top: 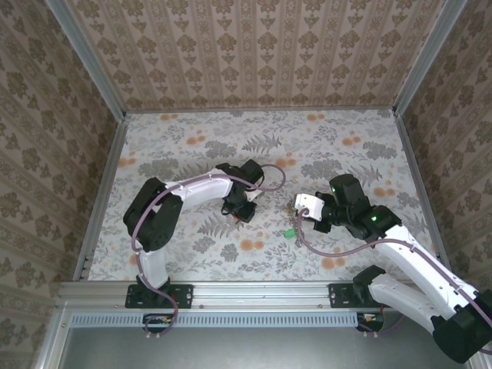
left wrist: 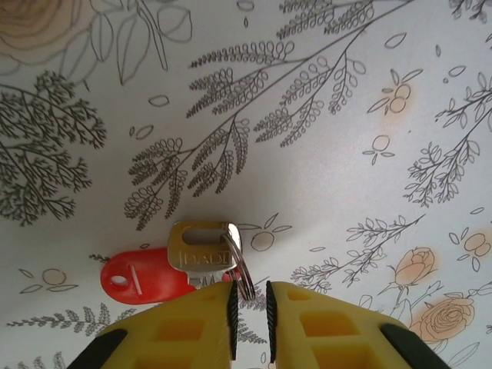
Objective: Put the keys on the keyring
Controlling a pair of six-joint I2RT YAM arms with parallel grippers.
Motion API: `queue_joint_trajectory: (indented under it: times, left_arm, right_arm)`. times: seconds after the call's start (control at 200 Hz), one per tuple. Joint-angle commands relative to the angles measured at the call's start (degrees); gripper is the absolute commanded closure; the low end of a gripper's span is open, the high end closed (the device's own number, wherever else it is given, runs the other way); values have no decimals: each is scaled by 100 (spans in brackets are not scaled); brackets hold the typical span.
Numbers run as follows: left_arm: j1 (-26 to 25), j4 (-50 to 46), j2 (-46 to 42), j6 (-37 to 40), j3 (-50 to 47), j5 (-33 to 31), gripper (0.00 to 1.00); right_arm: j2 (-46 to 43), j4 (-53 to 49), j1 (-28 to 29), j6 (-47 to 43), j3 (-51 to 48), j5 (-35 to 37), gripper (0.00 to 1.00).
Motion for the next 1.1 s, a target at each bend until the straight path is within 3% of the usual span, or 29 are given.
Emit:
queue_joint_trajectory:
  times: [0.0,0.42,0.515,0.55,0.775,0.87,0.97,1.095]
  left_arm:
    - [-22,-192,154,198,143,-195,81]
    - [-167,-170,378,229,135,-283,84]
    - [-175,-202,349,259,161,-297,99]
    - [-172,-233,327,293,182,-294,100]
    - [-269,-313,-563,1320,93,-169,100]
    - [-235,-9,-1359,2023,-152,308,100]
    - [-162,383,-2130,3073,-497,1452,100]
    - [-85,1045,-2870,3599,-871,2022,100]
  right_arm:
    - [-96,170,-40,88,115,-228,100]
    - [-133,225,-42,168,104,-270,100]
    - [-128,231,-43,178,97,-285,100]
    - [-127,223,-46,184,92,-300,100]
    - [-253,-264,57,-171,174,-739,100]
    - [-219,-485,267,-236,287,-817,100]
    - [-268,-315,268,-262,210,-1020,100]
    - [-223,176,302,-122,106,-1182,100]
